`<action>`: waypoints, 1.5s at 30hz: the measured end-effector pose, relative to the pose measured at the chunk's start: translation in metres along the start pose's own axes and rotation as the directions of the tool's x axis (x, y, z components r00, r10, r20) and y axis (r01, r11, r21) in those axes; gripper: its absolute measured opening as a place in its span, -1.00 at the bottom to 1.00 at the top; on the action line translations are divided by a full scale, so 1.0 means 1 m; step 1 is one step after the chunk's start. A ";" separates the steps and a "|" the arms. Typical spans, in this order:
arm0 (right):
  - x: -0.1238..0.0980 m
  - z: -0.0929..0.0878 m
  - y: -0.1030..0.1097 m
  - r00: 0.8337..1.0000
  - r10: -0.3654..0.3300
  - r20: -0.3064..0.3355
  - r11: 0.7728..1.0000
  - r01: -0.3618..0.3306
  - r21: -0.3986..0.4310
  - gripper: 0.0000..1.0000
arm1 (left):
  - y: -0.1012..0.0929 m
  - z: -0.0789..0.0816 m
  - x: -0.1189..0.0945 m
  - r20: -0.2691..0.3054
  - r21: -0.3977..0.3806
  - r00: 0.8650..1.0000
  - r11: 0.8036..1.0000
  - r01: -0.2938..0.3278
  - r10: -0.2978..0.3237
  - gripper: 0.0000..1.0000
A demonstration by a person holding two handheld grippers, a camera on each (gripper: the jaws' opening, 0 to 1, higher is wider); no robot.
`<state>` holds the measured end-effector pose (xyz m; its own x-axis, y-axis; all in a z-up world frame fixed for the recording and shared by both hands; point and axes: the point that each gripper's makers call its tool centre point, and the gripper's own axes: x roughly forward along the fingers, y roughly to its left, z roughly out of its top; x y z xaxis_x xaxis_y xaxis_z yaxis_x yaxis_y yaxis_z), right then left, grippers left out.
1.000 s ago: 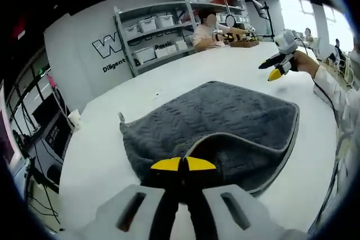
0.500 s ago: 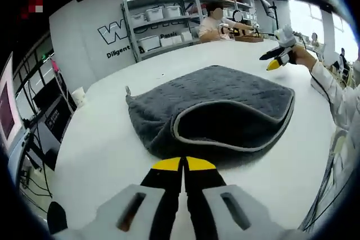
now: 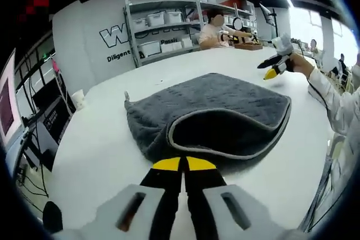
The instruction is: Open the folded towel by lifting each exposed corner and separating the folded layers until the towel lies flat within the target outline without major curled edges
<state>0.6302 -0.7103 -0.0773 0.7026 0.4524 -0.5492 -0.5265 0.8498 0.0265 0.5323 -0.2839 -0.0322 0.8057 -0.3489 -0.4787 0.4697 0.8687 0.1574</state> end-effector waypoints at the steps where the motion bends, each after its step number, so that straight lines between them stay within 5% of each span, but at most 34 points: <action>1: 0.000 0.000 0.000 1.000 0.000 0.000 1.000 0.000 0.000 0.93 | 0.002 0.003 0.000 0.011 -0.004 1.000 1.000 -0.003 0.003 -0.96; 11: -0.002 0.000 -0.001 1.000 -0.003 0.005 1.000 0.003 0.005 0.92 | 0.003 0.022 0.011 0.029 -0.002 0.999 1.000 0.016 -0.016 -0.75; 17: -0.002 0.001 -0.003 1.000 -0.004 0.009 1.000 0.004 0.005 0.92 | 0.007 0.028 0.020 0.025 0.027 1.000 1.000 0.002 -0.003 -0.95; 26: -0.003 0.002 -0.003 1.000 -0.004 0.014 1.000 0.004 0.009 0.92 | 0.002 0.022 0.013 -0.012 0.065 1.000 0.998 -0.011 0.012 -0.98; 35: -0.002 0.000 0.000 1.000 0.002 0.005 1.000 -0.002 0.002 0.93 | 0.005 -0.005 -0.014 -0.130 0.110 0.991 0.994 -0.022 0.036 -0.98; 45: 0.001 -0.001 0.002 1.000 0.008 -0.009 1.000 -0.008 -0.008 0.93 | 0.002 -0.053 -0.026 -0.272 0.094 0.962 0.996 -0.009 0.035 -0.98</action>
<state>0.6288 -0.7085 -0.0788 0.6938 0.4570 -0.5565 -0.5360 0.8438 0.0246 0.4937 -0.2542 -0.0654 0.6930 -0.2097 -0.6898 0.4938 0.8352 0.2421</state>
